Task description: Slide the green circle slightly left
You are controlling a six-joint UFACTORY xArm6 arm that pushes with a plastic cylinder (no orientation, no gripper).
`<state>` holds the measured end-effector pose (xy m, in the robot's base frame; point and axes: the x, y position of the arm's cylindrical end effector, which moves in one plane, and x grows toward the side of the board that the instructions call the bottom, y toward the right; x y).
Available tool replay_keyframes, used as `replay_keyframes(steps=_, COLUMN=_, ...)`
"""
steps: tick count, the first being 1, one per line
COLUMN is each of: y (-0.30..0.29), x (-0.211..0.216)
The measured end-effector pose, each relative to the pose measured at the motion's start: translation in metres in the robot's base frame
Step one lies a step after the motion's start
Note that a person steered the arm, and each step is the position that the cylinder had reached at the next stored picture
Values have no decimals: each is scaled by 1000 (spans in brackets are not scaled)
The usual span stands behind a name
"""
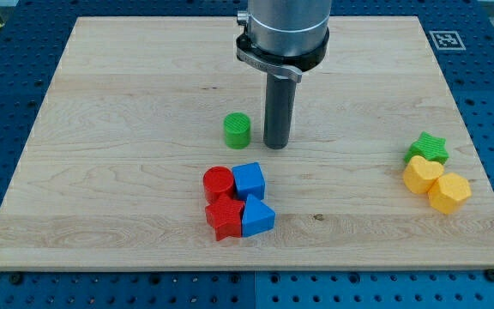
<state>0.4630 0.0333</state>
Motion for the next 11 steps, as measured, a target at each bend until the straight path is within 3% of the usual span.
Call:
replay_keyframes(steps=3, y=-69, x=-15)
replay_keyframes(steps=11, y=-102, x=-16)
